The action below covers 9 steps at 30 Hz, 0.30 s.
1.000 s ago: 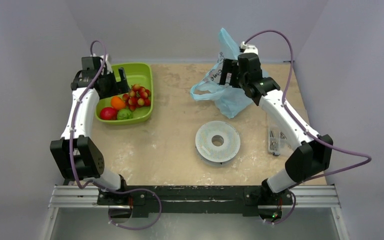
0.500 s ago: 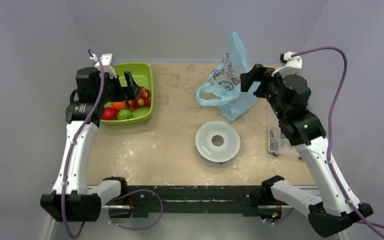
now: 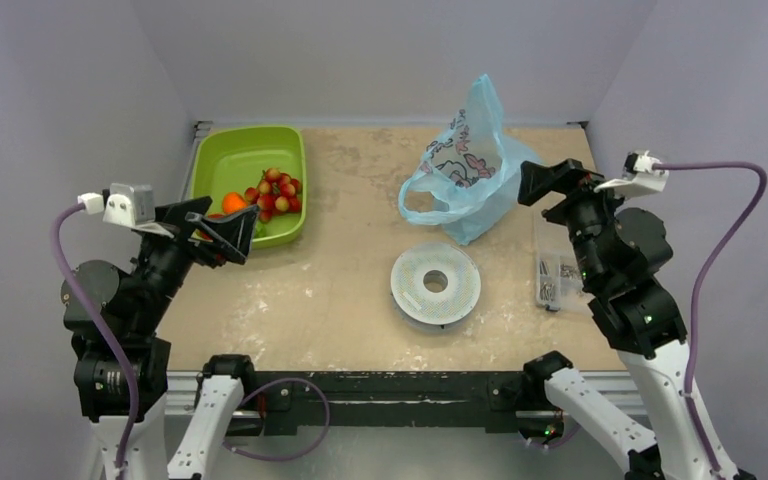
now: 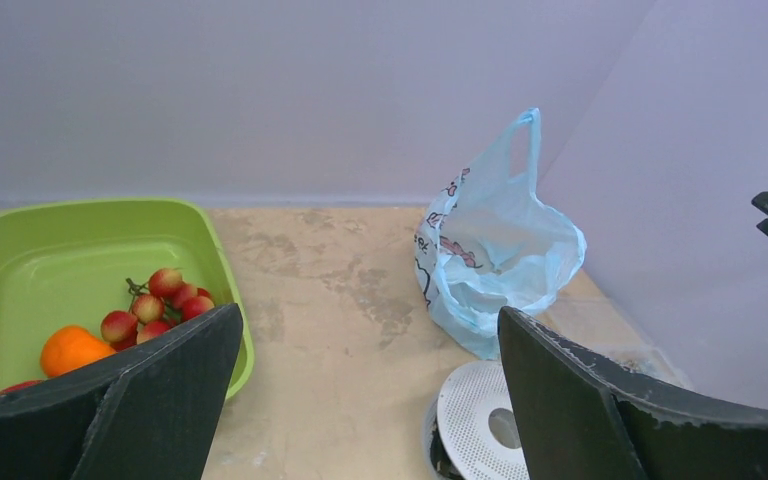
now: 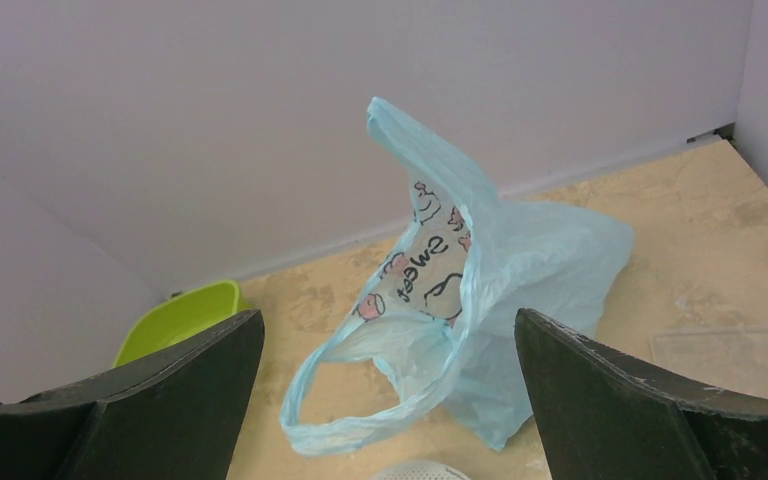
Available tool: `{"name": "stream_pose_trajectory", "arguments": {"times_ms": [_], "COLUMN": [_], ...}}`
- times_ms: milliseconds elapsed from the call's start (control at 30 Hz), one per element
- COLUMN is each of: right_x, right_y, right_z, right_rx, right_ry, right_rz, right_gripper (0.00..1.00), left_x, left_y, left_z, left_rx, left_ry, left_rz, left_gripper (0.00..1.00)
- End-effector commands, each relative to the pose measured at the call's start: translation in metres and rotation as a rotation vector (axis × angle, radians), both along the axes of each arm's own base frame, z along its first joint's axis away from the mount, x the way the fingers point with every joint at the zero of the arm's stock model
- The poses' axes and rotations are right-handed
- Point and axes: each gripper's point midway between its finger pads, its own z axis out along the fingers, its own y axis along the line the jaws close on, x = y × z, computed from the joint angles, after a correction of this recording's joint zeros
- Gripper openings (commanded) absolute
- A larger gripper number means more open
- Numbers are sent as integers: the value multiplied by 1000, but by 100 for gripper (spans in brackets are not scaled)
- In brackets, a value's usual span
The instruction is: Take the fake fruits out of the plastic bag
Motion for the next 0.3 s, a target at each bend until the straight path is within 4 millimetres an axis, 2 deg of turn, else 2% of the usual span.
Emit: {"name": "stream_pose_trajectory", "arguments": {"times_ms": [0, 133, 267], "right_x": [-8, -16, -18], "right_y": [-15, -12, -21], "right_z": [8, 1, -5], "right_rx": [50, 76, 56], "right_ry": [-43, -36, -61], "right_rz": [-70, -39, -79], "right_gripper": [99, 99, 99], "left_x": [-2, -11, -15], "left_y": [-1, 0, -1], "left_z": [-18, -18, -19], "left_rx": [-32, -28, -35], "left_ry": [67, 55, 70], "left_rz": [1, 5, 1], "left_gripper": [100, 100, 100]}}
